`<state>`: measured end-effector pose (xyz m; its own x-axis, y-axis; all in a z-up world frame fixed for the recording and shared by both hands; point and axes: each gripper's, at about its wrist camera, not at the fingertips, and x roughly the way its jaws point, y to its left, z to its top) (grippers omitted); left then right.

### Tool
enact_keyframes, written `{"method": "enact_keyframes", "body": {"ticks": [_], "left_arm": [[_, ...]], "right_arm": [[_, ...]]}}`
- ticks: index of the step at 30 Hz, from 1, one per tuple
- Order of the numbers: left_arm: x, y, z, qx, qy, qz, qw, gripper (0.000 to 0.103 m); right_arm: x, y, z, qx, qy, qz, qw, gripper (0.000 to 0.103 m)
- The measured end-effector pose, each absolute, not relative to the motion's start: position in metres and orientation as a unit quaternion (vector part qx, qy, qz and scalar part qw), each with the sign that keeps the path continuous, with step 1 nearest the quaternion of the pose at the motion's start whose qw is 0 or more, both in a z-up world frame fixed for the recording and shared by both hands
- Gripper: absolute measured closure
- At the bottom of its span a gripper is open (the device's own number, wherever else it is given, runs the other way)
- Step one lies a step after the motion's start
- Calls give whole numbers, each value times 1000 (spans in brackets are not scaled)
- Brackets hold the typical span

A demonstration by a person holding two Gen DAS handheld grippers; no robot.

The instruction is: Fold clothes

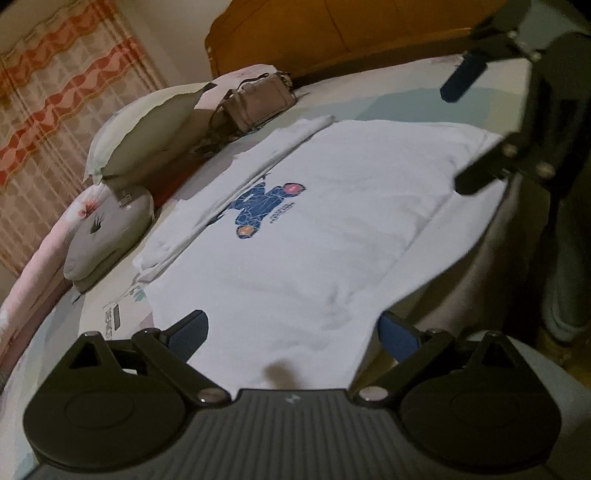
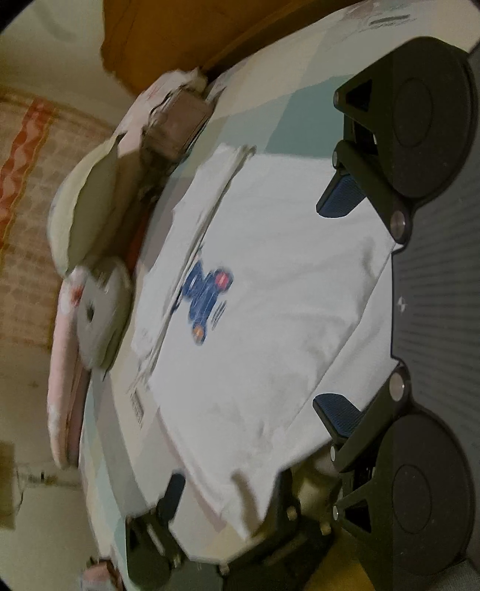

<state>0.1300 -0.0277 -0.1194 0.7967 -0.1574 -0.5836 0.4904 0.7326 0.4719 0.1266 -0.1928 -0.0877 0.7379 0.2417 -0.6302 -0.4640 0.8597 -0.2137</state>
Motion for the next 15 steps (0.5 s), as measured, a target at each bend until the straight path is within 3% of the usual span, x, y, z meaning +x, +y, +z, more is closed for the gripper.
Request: {"method": "enact_keyframes", "body": {"ticks": [5,11,15], "left_arm": [[132,-29,-121,316,262,-181,893,4],[136,-24,-116,302,260,-174,900,4],[138,-22,-119,297,264,-174,901,4]], "right_arm": [[119,-163,-100,-242,290,257,890,0],[124,-139,-130,-353,267,187,877,0],[129,-156,-128,-365,264,153,880,0]]}}
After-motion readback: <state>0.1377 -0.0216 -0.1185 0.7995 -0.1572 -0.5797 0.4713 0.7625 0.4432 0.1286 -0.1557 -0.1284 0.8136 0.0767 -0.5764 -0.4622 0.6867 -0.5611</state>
